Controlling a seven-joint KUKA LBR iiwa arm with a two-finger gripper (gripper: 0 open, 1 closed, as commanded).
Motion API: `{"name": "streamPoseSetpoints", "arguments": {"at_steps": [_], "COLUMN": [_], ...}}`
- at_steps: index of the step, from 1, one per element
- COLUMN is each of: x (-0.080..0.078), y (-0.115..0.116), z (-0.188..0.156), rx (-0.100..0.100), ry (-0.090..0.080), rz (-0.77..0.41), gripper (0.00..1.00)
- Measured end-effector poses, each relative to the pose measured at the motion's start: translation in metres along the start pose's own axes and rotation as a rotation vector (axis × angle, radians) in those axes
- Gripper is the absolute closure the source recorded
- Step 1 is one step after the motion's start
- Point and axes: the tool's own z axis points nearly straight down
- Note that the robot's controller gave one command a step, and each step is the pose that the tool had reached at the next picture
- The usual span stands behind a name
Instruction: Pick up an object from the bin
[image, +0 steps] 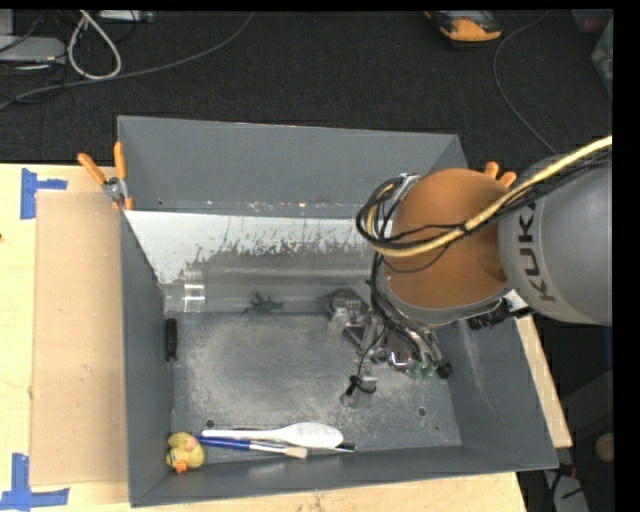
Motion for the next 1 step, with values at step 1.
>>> {"name": "streamPoseSetpoints", "arguments": {"at_steps": [1], "x": [-0.0014], "y": [-0.0005], "z": [-0.0026], "rx": [0.0], "ry": [-0.006], "rz": [0.003], "gripper": [0.0]}}
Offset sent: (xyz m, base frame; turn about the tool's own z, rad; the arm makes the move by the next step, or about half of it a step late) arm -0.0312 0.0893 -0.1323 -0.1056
